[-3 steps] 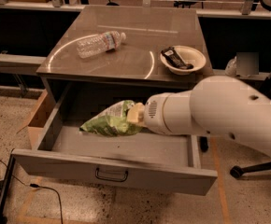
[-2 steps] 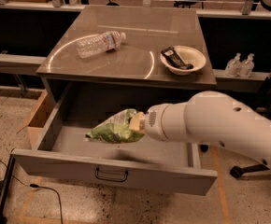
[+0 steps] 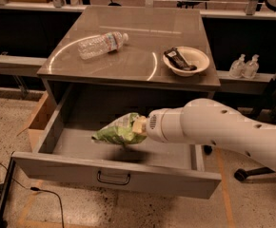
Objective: Place green jalapeno chip bag into top drawer
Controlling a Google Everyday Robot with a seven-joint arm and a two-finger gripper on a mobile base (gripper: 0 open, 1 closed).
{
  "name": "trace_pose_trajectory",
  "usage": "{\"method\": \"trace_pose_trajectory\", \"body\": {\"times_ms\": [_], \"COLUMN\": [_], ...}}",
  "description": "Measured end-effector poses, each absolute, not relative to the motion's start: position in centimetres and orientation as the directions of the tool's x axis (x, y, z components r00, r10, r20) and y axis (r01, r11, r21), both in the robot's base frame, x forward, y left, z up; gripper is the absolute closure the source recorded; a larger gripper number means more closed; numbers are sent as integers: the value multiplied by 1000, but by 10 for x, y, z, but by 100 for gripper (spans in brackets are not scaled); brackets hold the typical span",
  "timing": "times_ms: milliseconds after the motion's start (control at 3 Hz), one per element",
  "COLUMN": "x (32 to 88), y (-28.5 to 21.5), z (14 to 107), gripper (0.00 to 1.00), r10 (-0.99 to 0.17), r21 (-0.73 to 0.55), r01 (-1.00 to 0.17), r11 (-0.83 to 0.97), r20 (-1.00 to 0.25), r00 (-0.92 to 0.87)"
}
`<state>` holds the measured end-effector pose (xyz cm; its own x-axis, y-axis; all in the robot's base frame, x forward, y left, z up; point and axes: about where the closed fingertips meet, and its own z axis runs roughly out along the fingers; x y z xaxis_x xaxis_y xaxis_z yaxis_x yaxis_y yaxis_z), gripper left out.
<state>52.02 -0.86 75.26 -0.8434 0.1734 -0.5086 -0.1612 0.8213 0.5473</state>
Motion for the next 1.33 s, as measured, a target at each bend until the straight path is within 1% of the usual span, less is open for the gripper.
{"method": "trace_pose_trajectory", "body": {"times_ms": [333,1000,1333], "x": [534,547,550], "y": [0,12,6], "z": [750,755,762], "gripper": [83,36,14], "r10": [180,191,201], "r21": [574,598,582], "r01": [-179,-200,-179], "r11": [799,776,793], "r20": [-512,-525,-529], "r00": [-840,-829,-825]}}
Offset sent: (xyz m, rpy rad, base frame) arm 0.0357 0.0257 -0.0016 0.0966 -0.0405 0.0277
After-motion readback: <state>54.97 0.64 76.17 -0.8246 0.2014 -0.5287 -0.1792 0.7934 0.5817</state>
